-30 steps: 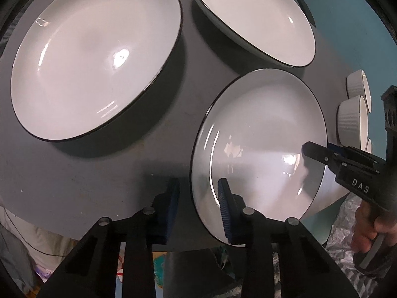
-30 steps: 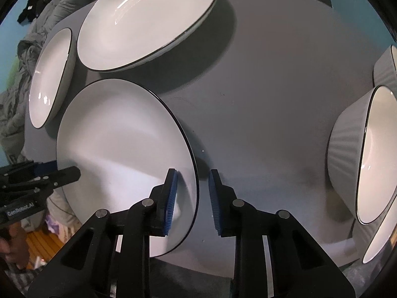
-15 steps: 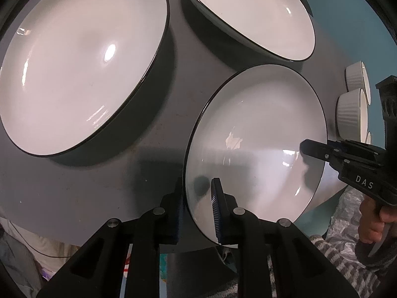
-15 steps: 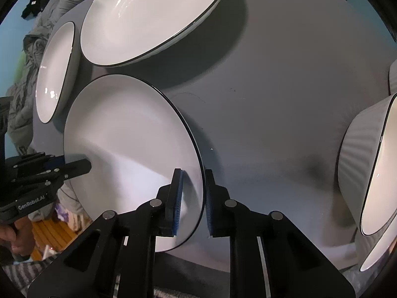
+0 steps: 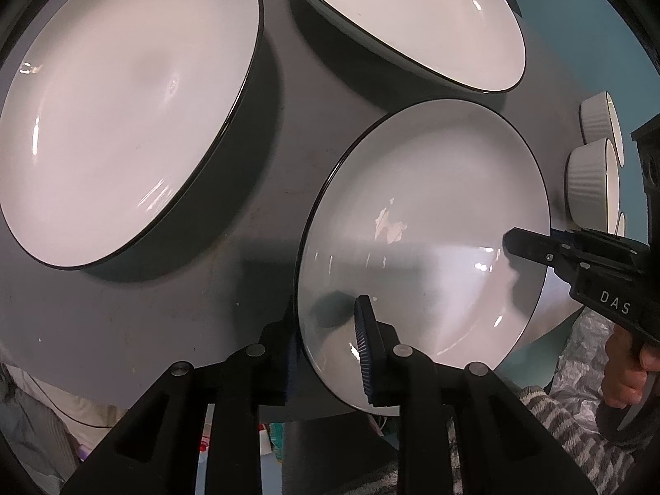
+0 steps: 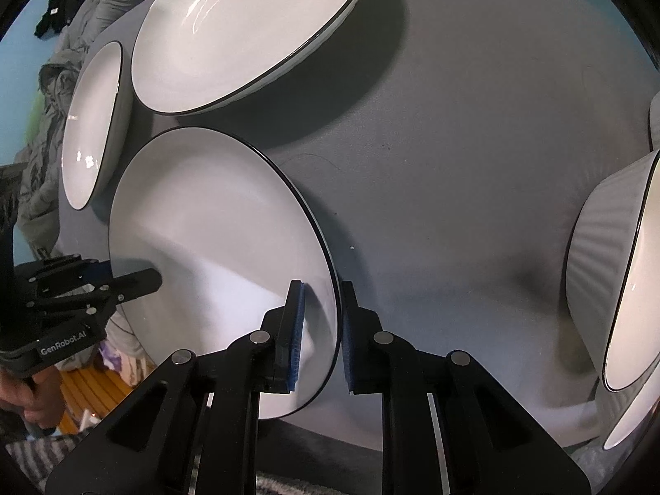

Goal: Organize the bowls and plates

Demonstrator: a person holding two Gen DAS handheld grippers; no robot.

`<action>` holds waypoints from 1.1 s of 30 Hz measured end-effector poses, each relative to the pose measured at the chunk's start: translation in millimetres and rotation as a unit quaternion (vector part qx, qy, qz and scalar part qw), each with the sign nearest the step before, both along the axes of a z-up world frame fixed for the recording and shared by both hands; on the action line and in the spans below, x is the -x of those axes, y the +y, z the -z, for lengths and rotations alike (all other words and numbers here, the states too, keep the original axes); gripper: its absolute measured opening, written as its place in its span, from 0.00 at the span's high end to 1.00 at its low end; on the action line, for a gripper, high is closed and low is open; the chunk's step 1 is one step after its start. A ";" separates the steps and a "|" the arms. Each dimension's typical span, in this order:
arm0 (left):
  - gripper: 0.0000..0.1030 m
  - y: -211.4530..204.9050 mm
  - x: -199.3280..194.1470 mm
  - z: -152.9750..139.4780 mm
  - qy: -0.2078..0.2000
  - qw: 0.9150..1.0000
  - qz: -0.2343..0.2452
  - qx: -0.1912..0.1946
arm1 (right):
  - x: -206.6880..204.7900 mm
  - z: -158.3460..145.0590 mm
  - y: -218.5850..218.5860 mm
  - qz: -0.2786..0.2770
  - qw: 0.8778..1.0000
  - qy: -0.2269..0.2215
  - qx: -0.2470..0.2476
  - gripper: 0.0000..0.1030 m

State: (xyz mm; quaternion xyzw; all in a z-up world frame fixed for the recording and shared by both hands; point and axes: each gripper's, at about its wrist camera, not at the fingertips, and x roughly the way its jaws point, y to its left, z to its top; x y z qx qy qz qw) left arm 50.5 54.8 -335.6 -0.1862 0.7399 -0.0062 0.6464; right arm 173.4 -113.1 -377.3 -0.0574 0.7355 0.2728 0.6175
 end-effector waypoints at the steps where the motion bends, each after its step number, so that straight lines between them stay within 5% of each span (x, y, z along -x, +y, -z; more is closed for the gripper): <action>1: 0.77 -5.0 0.9 1.4 0.000 1.000 -0.002 0.001 | 0.6 -1.7 -1.6 0.001 1.000 0.000 0.000 0.84; 18: 0.77 7.8 1.7 -5.2 -0.013 1.000 -0.017 0.008 | 30.3 -20.9 7.9 0.017 1.000 0.002 0.000 0.85; 33: 0.77 14.3 -26.7 -51.2 -0.049 0.999 -0.001 -0.007 | 11.4 -51.5 -20.6 0.038 0.999 -0.007 -0.023 0.85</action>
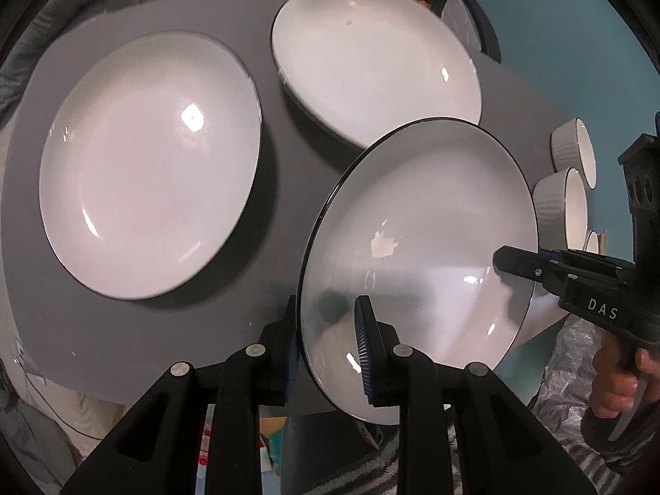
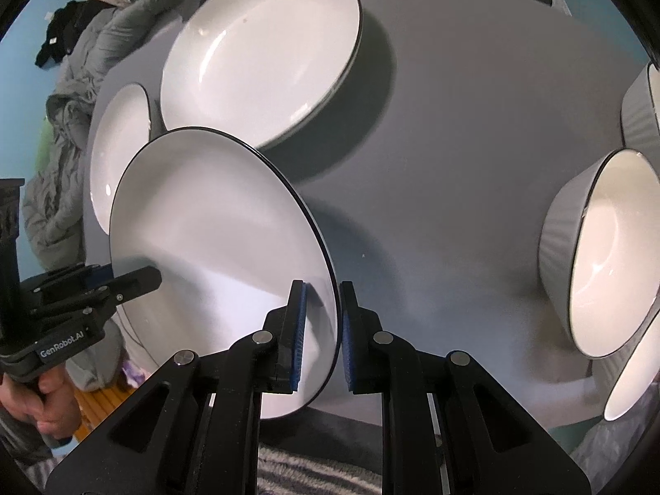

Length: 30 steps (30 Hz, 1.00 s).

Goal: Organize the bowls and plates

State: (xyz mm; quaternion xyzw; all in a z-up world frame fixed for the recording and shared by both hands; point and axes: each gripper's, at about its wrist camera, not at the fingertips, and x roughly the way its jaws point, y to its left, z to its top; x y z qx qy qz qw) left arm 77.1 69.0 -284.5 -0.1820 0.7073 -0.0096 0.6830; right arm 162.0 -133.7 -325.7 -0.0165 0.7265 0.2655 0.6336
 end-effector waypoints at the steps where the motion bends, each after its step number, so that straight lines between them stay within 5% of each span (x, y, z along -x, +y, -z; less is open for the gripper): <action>1: 0.77 0.8 -4.3 -3.4 -0.003 1.000 0.002 -0.002 | -1.8 -1.2 -1.7 0.001 1.000 -0.001 -0.002 0.85; 13: 0.77 5.4 -52.5 -24.7 -0.032 0.999 0.005 -0.024 | -45.9 -28.0 -6.6 -0.001 0.999 -0.030 -0.012 0.85; 30: 0.77 39.0 -108.5 -12.0 -0.024 0.998 -0.036 -0.035 | -94.1 -19.6 33.9 -0.025 0.999 -0.028 -0.008 0.85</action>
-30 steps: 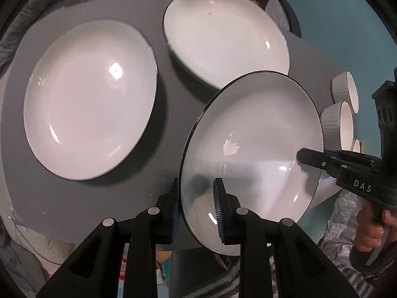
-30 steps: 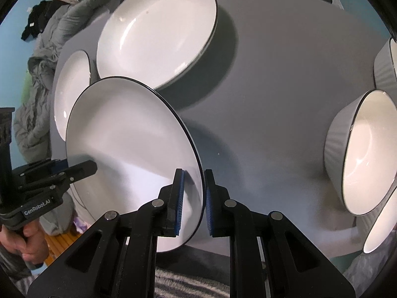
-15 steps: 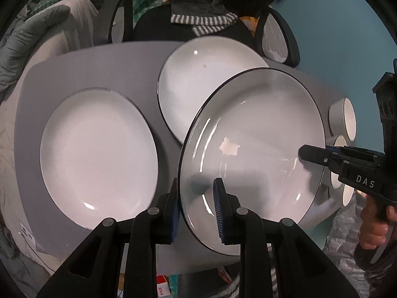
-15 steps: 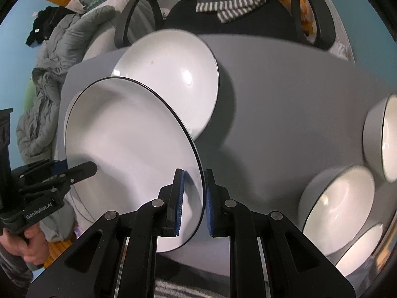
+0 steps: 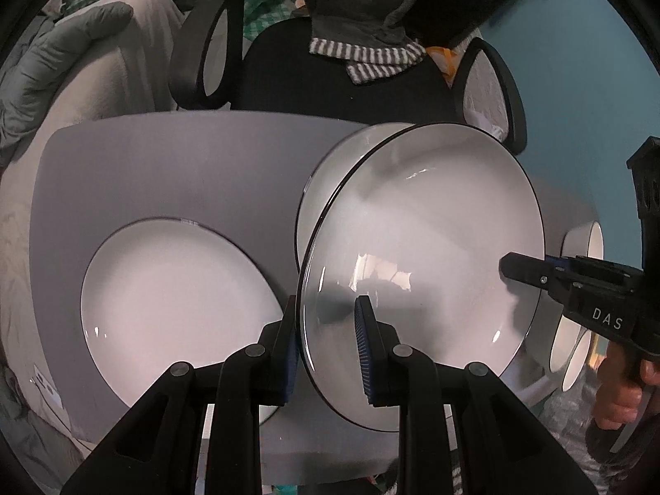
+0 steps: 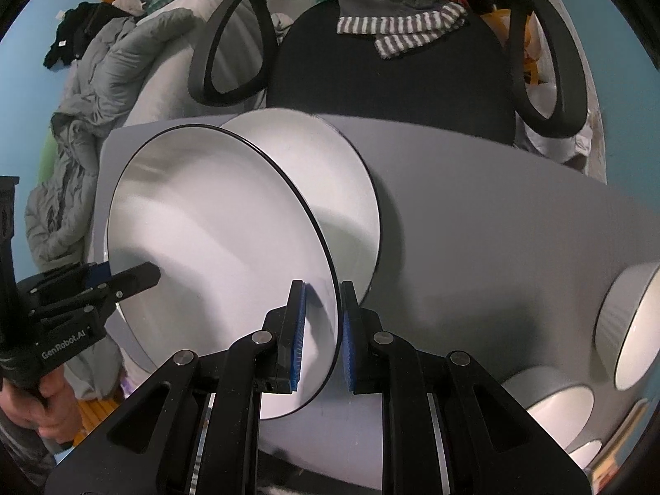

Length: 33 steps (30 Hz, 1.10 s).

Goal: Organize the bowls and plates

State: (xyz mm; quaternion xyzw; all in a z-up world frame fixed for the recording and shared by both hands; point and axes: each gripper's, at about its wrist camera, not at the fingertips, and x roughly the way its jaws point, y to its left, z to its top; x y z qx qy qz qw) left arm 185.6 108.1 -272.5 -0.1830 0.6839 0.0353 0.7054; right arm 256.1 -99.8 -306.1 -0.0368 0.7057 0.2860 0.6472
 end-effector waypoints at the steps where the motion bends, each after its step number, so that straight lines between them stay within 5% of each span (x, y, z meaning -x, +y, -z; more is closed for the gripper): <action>1: 0.77 0.3 -1.2 1.0 0.000 1.000 -0.001 -0.001 | -3.6 1.6 3.4 0.001 1.000 0.002 0.000 0.85; 33: 0.77 5.9 -26.6 39.2 0.051 0.998 -0.020 0.003 | -33.4 34.0 20.5 -0.018 0.999 0.035 0.031 0.85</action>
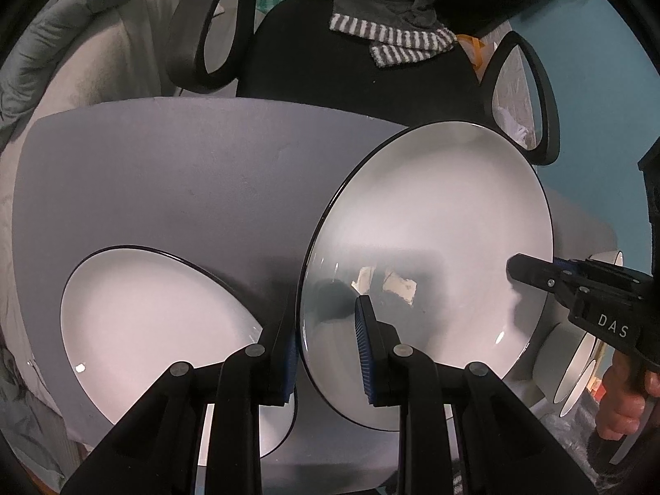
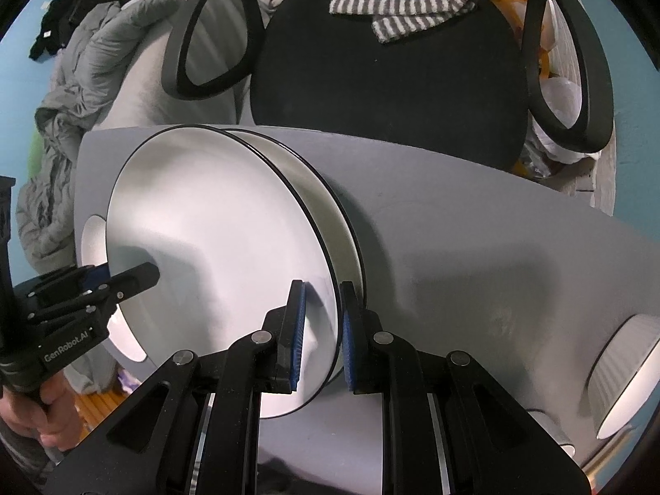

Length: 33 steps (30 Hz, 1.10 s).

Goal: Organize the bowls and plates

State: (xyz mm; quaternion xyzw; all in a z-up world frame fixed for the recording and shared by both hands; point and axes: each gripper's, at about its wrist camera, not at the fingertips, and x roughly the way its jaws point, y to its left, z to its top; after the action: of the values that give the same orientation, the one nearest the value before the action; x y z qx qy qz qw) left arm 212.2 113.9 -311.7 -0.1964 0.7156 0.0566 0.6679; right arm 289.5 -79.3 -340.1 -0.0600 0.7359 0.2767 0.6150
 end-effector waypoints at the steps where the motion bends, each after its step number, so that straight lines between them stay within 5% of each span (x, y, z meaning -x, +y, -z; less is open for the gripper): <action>1: 0.77 -0.8 0.4 -0.1 0.000 1.000 0.002 -0.004 | 0.1 0.4 0.3 0.000 1.000 0.000 0.002 0.85; 4: 0.77 -2.1 0.3 0.4 0.003 1.000 0.002 -0.008 | 0.6 1.1 0.8 0.003 1.000 0.003 0.004 0.84; 12: 0.76 -4.8 -1.1 -7.3 -0.003 0.999 0.020 -0.034 | 2.2 -0.8 10.3 -0.004 1.000 0.004 0.009 0.62; 33: 0.70 -11.1 4.3 -23.3 -0.025 0.997 0.044 -0.054 | 11.5 -13.4 22.4 -0.030 0.994 -0.033 0.097 0.48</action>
State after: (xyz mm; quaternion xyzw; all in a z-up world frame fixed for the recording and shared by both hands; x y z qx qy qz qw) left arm 208.0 102.9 -288.5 -0.1298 0.7022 0.0608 0.6974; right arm 277.9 -56.9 -326.7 -0.1508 0.7366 0.2201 0.6216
